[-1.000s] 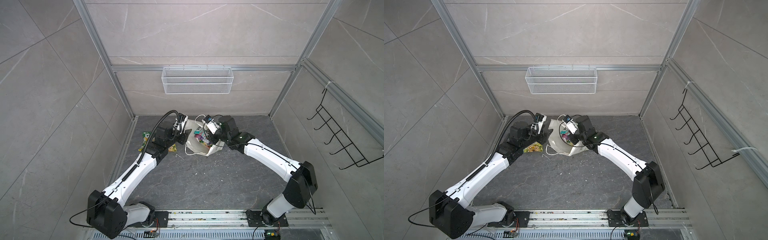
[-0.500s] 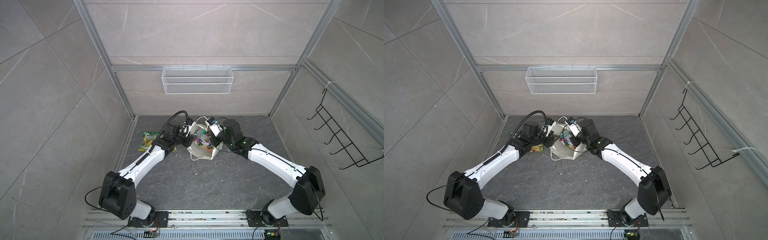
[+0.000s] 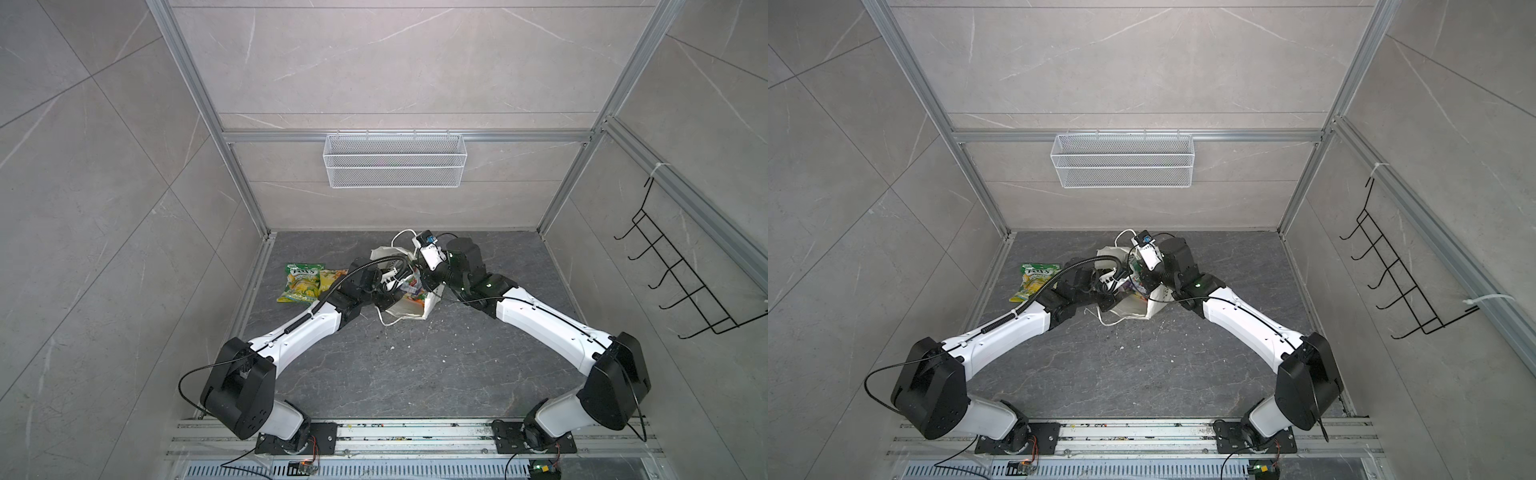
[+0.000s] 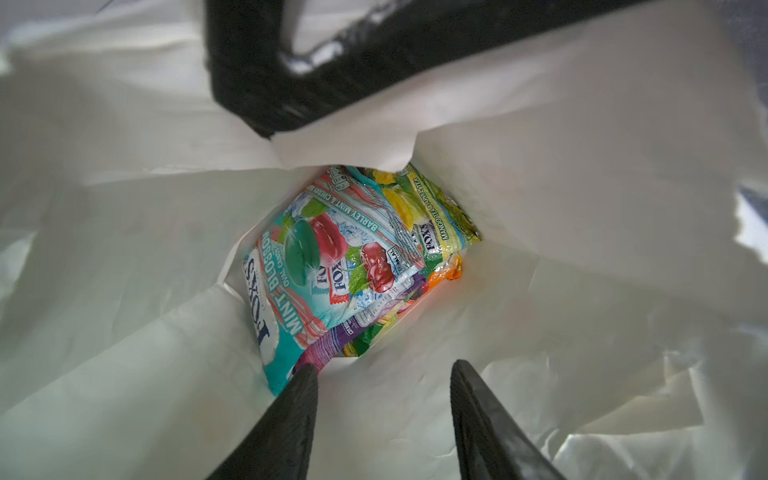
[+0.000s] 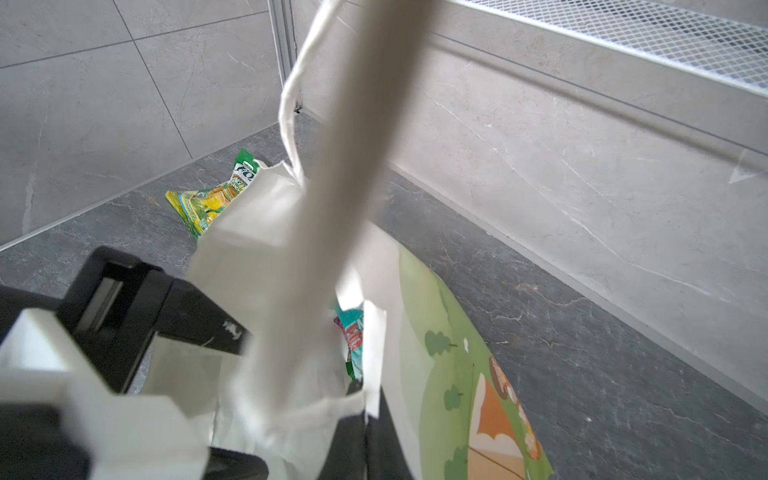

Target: Take the snacks out of the paper bag

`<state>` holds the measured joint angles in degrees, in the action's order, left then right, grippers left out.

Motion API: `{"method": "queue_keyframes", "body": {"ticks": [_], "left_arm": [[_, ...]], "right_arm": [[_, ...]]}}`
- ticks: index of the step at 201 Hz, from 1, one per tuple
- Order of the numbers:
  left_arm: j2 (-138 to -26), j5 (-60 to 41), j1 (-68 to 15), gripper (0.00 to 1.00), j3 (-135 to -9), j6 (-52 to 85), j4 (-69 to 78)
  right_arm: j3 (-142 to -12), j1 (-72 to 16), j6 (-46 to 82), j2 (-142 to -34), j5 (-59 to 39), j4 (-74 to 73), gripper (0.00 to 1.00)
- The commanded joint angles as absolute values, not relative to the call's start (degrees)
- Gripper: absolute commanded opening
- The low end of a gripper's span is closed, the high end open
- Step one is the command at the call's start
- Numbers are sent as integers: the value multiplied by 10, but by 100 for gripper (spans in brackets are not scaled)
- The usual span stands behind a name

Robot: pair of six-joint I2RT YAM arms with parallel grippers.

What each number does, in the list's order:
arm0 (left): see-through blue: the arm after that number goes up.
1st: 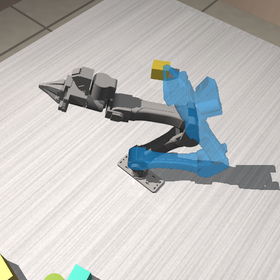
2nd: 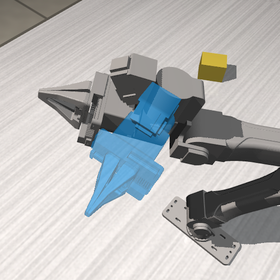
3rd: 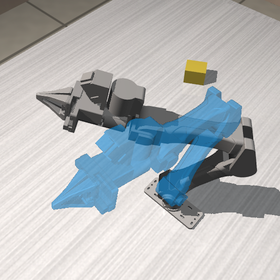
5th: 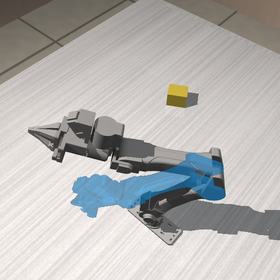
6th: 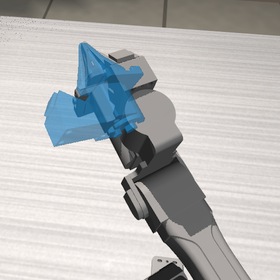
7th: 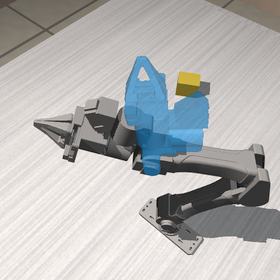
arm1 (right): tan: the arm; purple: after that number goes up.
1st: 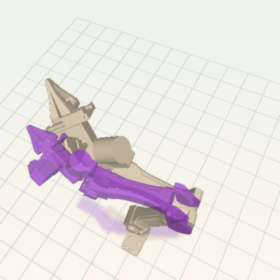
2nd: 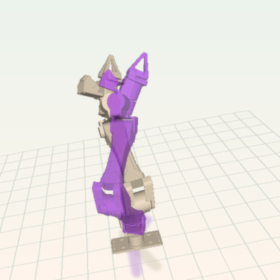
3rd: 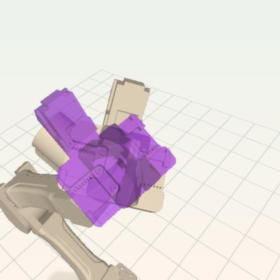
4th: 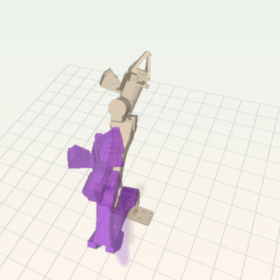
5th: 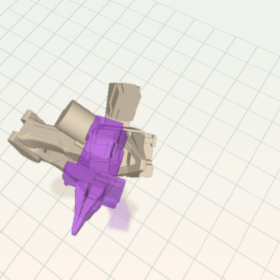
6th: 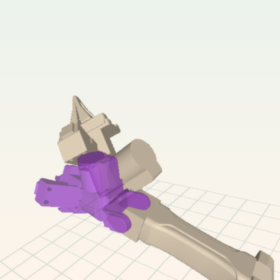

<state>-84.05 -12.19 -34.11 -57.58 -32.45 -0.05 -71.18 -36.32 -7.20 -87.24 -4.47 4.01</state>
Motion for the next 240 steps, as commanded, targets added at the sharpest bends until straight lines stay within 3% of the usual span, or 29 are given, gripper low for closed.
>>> {"method": "queue_keyframes", "body": {"ticks": [1, 75, 145, 209, 240], "left_arm": [[-829, -138, -343, 49, -565, -383, 54], [-890, -123, -348, 53, -600, -459, 0], [-960, -96, -349, 63, -619, -488, 78], [-1034, -65, -349, 61, -663, -498, 103], [-1060, -38, -349, 48, -667, -488, 150]], "right_arm": [[-705, -367, -62, -851, -49, 17, 0], [-694, -362, -61, -840, -48, 7, 0], [-703, -355, -55, -842, -88, -4, 0], [-701, -351, -52, -836, -95, -13, 0], [-698, -350, -50, -827, -101, -16, 0]]}}
